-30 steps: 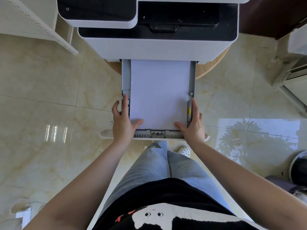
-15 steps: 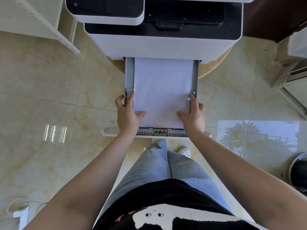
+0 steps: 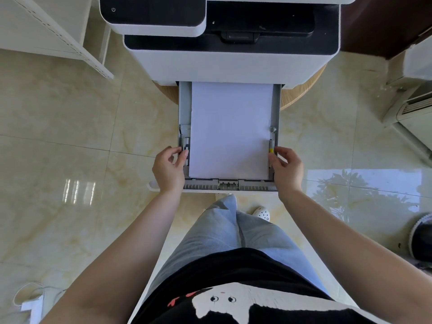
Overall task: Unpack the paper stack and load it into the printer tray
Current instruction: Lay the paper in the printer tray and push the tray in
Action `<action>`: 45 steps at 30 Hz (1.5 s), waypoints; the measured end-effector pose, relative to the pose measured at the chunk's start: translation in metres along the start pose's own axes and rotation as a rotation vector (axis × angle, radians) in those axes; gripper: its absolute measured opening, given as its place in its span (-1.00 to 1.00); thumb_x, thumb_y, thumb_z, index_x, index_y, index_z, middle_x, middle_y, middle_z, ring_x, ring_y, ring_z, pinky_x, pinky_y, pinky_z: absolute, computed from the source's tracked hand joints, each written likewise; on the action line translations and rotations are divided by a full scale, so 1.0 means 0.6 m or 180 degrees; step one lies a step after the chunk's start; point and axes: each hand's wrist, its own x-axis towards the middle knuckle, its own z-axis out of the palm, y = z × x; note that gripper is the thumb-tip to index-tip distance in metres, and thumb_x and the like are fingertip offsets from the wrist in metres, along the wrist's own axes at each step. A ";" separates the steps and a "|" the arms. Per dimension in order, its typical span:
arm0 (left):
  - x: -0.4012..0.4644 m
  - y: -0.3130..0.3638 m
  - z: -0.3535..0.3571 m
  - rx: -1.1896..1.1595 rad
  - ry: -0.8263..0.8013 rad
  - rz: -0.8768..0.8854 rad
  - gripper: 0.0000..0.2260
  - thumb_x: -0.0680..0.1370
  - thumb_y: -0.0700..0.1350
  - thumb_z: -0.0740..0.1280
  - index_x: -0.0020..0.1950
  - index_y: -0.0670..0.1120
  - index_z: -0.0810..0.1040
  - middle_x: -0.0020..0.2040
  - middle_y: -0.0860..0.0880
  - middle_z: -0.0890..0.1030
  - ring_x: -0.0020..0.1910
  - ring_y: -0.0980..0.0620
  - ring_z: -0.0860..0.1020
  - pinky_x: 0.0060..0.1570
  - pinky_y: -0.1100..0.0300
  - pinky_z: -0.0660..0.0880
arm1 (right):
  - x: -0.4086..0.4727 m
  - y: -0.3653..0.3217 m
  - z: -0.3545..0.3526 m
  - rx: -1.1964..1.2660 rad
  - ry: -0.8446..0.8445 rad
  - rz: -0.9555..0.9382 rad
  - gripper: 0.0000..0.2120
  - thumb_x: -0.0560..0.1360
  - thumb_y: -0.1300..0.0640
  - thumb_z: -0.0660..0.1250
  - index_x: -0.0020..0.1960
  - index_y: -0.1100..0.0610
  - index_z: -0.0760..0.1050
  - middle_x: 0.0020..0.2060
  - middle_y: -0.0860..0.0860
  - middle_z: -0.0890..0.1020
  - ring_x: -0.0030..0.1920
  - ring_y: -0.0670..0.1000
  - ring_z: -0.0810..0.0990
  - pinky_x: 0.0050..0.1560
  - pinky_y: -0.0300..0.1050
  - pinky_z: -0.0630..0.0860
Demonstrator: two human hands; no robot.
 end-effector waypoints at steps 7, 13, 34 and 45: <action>-0.001 0.015 0.011 -0.0274 0.0075 -0.0381 -0.77 0.49 -0.15 0.40 0.12 -0.17 0.64 0.08 -0.11 0.68 -0.06 0.11 0.58 -0.08 0.49 0.42 | 0.011 0.003 -0.002 -0.0108 0.0191 0.0217 -0.90 0.44 0.13 0.42 -0.06 0.10 0.65 -0.19 0.01 0.69 -0.18 0.02 0.64 -0.04 0.00 0.60; 0.002 0.020 0.015 -0.0589 0.0095 -0.0623 -0.75 0.48 -0.20 0.41 0.15 -0.16 0.62 0.17 -0.10 0.64 -0.03 0.15 0.56 -0.11 0.56 0.44 | 0.013 -0.007 0.002 -0.0051 0.0252 0.0312 -0.98 0.43 0.18 0.43 -0.16 0.12 0.64 -0.28 0.02 0.64 -0.23 0.01 0.56 -0.05 -0.09 0.54; -0.024 0.002 0.012 0.0872 -0.0738 0.0146 -0.11 0.30 0.03 0.56 0.42 -0.06 0.05 0.39 -0.14 0.40 0.23 -0.12 0.49 -0.12 0.13 0.41 | -0.030 -0.008 0.006 -0.1056 -0.0364 0.0072 -0.17 0.24 -0.08 0.55 0.33 -0.02 0.13 0.23 -0.01 0.44 0.09 0.12 0.58 0.06 0.08 0.50; -0.003 0.004 0.015 0.1638 -0.1226 -0.0536 0.07 0.22 0.11 0.58 0.49 0.00 -0.07 0.26 -0.14 0.53 0.16 -0.18 0.55 -0.03 -0.02 0.52 | -0.034 -0.028 0.018 -0.2052 -0.0672 0.0402 0.23 0.21 -0.06 0.58 0.53 -0.06 -0.26 0.49 0.01 0.30 0.26 0.12 0.54 -0.05 -0.01 0.40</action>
